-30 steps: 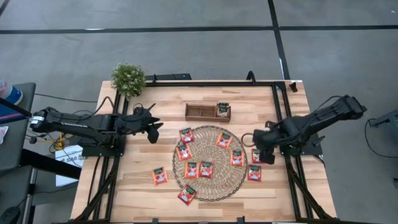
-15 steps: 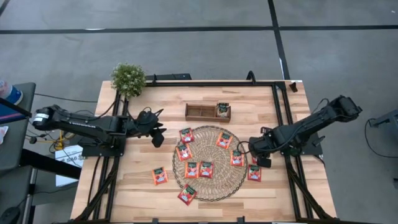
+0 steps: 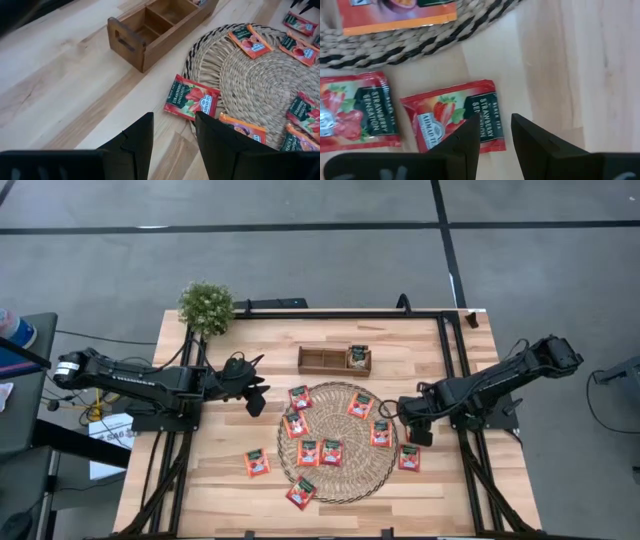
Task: Pick & Place Tea
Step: Put the red tea bag into the middle section of the wooden organizer
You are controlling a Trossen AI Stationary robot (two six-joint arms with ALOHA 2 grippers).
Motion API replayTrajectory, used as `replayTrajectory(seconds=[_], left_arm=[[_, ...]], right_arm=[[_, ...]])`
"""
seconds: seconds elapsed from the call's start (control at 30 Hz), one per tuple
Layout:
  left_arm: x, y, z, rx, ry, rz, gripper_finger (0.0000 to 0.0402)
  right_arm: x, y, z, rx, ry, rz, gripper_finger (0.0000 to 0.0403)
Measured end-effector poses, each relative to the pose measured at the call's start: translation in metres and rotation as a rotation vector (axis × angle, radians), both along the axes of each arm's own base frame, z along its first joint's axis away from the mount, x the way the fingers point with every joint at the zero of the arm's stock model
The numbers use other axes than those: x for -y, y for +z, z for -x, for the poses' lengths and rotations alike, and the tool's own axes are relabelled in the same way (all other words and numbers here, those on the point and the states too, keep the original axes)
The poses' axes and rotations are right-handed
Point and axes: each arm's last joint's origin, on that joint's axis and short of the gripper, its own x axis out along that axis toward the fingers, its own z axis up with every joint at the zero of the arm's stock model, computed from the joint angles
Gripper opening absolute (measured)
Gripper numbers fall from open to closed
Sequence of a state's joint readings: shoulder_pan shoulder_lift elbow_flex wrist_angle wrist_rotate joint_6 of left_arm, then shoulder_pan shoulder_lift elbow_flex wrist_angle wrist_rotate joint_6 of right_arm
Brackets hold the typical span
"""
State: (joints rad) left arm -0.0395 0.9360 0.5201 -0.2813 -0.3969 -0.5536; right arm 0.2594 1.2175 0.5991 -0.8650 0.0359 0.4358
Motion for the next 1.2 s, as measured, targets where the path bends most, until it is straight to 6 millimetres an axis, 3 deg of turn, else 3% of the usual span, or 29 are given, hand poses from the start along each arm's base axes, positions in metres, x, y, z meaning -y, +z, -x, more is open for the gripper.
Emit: replayTrajectory(seconds=[0.17,0.5,0.7,0.8,1.0,1.2], left_arm=[[0.000,0.000,0.000,0.001,0.009,-0.009,0.0137],[-0.001,0.001,0.000,0.005,0.021,-0.027,0.0137],[-0.001,0.001,0.000,0.002,0.011,-0.031,0.0137],[-0.001,0.001,0.000,0.000,0.007,-0.032,0.0137],[-0.001,0.001,0.000,-0.001,0.003,-0.033,0.0137],[-0.001,0.001,0.000,-0.001,0.002,-0.033,0.0137]], right_arm=[[-0.002,-0.006,-0.003,-0.025,-0.013,-0.019,0.0102],[-0.002,-0.037,-0.018,-0.204,-0.039,-0.046,0.0102],[0.001,-0.035,-0.023,-0.194,-0.055,-0.070,0.0100],[0.005,-0.032,-0.025,-0.170,-0.088,-0.086,0.0082],[0.009,-0.031,-0.025,-0.166,-0.114,-0.095,0.0011],[0.010,-0.028,-0.025,-0.197,-0.154,-0.074,0.0008]])
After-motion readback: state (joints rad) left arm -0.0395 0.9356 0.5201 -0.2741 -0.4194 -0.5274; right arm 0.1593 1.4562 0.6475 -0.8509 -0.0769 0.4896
